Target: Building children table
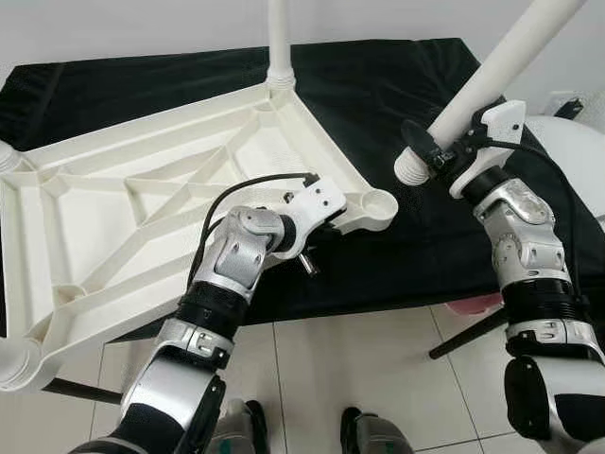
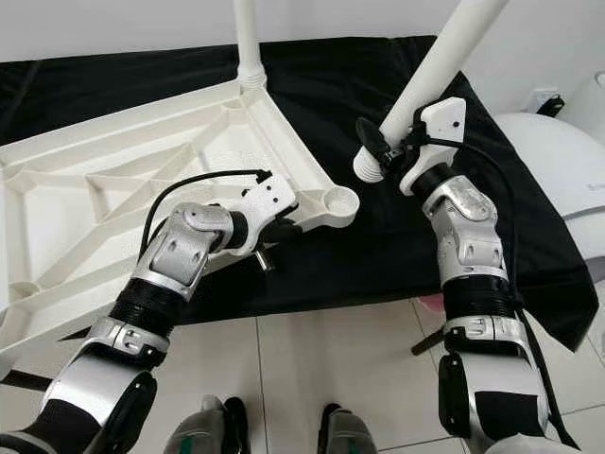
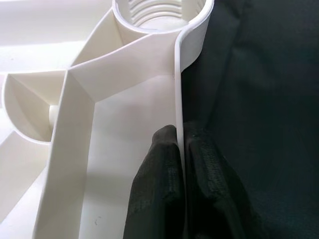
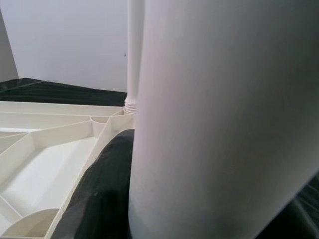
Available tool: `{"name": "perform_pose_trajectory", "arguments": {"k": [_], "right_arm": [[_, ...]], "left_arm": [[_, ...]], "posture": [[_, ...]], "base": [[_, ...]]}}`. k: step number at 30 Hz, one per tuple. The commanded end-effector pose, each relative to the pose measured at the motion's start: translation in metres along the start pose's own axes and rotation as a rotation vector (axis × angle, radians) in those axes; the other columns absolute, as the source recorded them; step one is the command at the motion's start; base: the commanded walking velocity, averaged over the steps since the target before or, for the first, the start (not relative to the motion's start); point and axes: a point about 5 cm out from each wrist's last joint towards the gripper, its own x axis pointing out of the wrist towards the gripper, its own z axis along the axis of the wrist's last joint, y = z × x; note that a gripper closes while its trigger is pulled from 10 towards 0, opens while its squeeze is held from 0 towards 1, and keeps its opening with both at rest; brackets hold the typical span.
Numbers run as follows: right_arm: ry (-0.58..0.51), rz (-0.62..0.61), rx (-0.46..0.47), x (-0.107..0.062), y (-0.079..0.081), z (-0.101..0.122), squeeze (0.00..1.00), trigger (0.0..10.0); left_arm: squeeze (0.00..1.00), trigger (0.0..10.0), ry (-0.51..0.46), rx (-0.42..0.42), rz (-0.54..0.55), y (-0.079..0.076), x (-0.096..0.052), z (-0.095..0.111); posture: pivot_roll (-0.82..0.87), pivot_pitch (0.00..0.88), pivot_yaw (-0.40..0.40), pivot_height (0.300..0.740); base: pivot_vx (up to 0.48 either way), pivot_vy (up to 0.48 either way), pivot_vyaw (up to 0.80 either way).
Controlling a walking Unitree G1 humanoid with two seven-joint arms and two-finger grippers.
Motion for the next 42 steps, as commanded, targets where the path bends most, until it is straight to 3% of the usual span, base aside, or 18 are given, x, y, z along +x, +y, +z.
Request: {"name": "perform_pose_trajectory", "arguments": {"k": [1, 6, 8, 16, 21, 37, 42], "right_arm": [[-0.017, -0.004, -0.01, 0.001, -0.002, 0.004, 0.0, 10.0], [-0.016, -0.004, -0.01, 0.001, -0.003, 0.004, 0.0, 10.0], [-0.015, -0.001, -0.01, 0.001, -0.003, 0.004, 0.0, 10.0], [-0.016, 0.0, -0.01, 0.001, -0.003, 0.004, 0.0, 10.0], [-0.014, 0.009, -0.005, 0.002, -0.001, 0.002, 0.0, 10.0], [-0.007, 0.13, 0.027, 0.014, 0.017, 0.001, 0.0, 10.0], [0.018, 0.26, 0.075, 0.018, 0.037, -0.007, 0.0, 10.0]], "left_arm": [[0.0, 10.0, 0.07, -0.022, 0.356, 0.026, -0.011, -0.014], [0.0, 10.0, 0.08, -0.01, 0.357, 0.029, -0.014, -0.017], [0.0, 10.0, 0.1, 0.01, 0.348, 0.031, -0.024, -0.024], [0.0, 10.0, 0.139, 0.033, 0.331, 0.032, -0.042, -0.039], [0.0, 10.0, 0.135, 0.033, 0.319, 0.031, -0.045, -0.039], [0.0, 10.0, 0.025, 0.143, 0.141, -0.008, -0.037, -0.011], [0.0, 10.0, 0.037, 0.167, 0.118, -0.013, -0.037, -0.014]], "posture": [[-0.14, 0.17, 0.041, 0.74], [-0.14, 0.17, 0.041, 0.74], [-0.14, 0.171, 0.041, 0.74], [-0.13, 0.171, 0.04, 0.74], [-0.12, 0.174, 0.04, 0.74], [-0.12, 0.168, 0.037, 0.74], [-0.12, 0.165, 0.036, 0.74]], "base": [[0.0, 0.0, 0.0], [0.0, 0.0, 0.0], [0.0, 0.0, 0.0], [0.0, 0.0, 0.0], [0.0, 0.0, 0.0], [0.0, 0.0, 0.0], [0.0, 0.0, 0.0]]}}
